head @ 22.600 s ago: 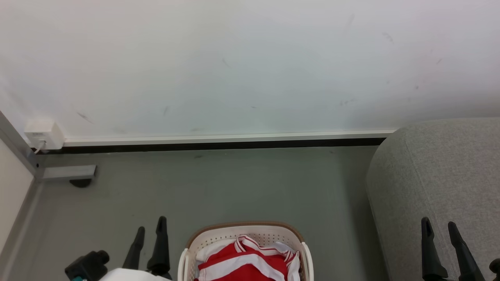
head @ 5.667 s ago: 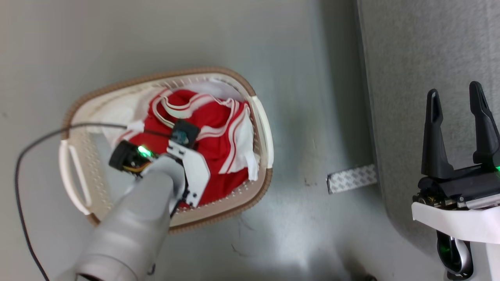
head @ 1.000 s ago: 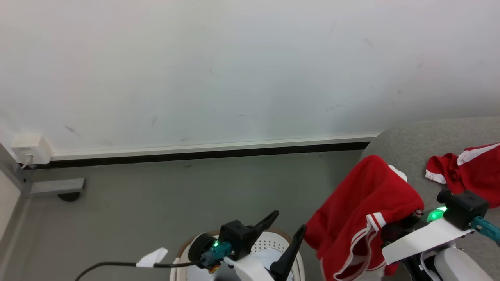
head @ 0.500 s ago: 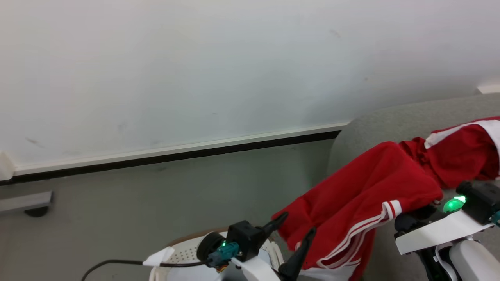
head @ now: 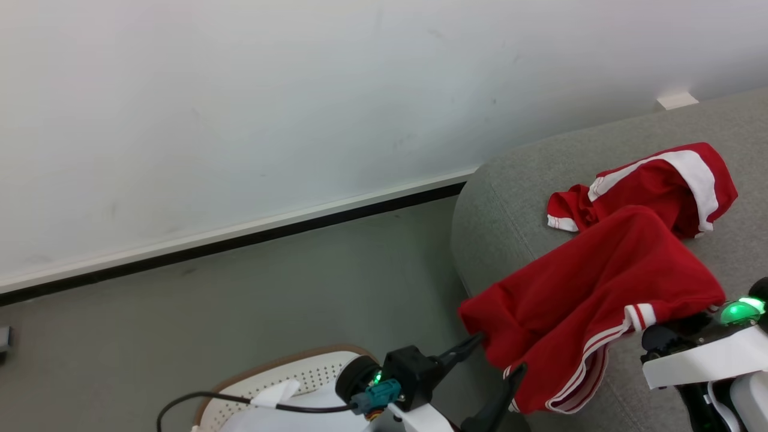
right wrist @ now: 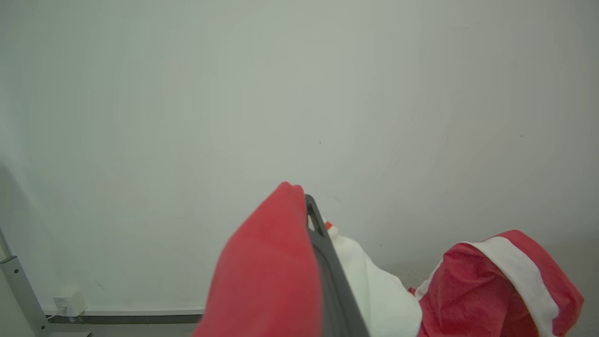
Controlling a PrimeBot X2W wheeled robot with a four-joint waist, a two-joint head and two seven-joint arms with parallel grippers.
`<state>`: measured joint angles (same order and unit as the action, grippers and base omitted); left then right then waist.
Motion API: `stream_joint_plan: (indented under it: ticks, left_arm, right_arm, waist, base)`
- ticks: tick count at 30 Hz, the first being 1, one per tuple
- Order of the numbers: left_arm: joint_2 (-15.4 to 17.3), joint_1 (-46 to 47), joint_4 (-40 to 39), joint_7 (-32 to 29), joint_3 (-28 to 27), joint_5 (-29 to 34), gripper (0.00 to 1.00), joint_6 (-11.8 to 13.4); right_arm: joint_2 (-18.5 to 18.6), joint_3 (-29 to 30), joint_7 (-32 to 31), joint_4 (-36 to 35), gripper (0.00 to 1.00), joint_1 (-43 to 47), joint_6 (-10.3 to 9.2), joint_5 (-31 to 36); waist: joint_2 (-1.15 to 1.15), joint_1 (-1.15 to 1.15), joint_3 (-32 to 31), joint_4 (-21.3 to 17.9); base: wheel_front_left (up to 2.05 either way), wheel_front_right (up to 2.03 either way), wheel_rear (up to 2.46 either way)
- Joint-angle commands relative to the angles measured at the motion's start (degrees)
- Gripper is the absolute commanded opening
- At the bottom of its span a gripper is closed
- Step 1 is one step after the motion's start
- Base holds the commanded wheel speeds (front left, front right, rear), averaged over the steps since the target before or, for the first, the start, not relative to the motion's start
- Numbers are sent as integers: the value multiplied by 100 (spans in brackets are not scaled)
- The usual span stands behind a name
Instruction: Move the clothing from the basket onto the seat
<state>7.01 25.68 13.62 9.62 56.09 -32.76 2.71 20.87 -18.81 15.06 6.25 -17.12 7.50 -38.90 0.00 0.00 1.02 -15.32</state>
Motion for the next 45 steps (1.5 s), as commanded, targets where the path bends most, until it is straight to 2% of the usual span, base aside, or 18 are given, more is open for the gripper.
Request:
stream_joint_plan:
  ticks: [1,9,18,20,21,25,27,31,34,39,43,45]
  left_arm:
    - [5,55,22,31,11,82,100,-12]
    - [0,360,-38,4,85,207,100,-102]
    - [93,829,-113,8,74,342,100,-224]
    - [103,916,-149,39,66,377,100,-257]
    - [103,916,-149,39,66,377,100,-257]
    - [79,1091,-260,89,56,430,100,-305]
    - [80,1155,-305,121,39,433,100,-315]
    - [95,1213,-401,188,-7,419,100,-323]
    - [121,1186,-455,208,-16,393,100,-304]
    - [170,1036,-456,232,-3,334,100,-270]
    - [212,963,-432,213,-1,285,100,-228]
    - [229,922,-407,204,-9,242,100,-212]
  right_arm:
    - [13,79,-16,-53,0,71,-2,-17]
    - [-214,862,-147,-189,0,-260,-2,120]
    - [-471,2062,-886,34,0,-2138,-2,641]
    - [-437,2359,-1166,220,0,-2678,-2,707]
    - [-437,2359,-1166,220,0,-2678,-2,707]
    - [-185,3201,-1627,774,0,-3874,-2,1032]
    - [-86,3693,-1731,1061,0,-4487,-1,1134]
    - [281,4496,-1670,1628,0,-5292,-1,1767]
    - [541,4742,-1590,1986,0,-5342,-1,2311]
    - [703,5129,-1309,2656,0,-4426,-2,2770]
    - [555,5496,-955,3216,0,-3558,-1,2794]
    - [342,5542,-835,3431,0,-3120,-1,2713]
  waist:
    - [0,0,53,-26]
    - [0,0,682,208]
    - [0,0,1686,554]
    - [0,0,1863,636]
    - [0,0,1863,636]
    - [0,0,2135,828]
    - [0,0,2235,920]
    - [0,0,2352,1030]
    - [0,0,2384,1069]
    - [0,0,2314,1042]
    - [0,0,2212,990]
    - [0,0,2142,951]
  base:
    - [0,0,0]
    - [0,0,0]
    - [0,0,0]
    - [0,0,0]
    - [0,0,0]
    - [0,0,0]
    - [0,0,0]
    - [0,0,0]
    - [0,0,0]
    - [0,0,0]
    - [0,0,0]
    - [0,0,0]
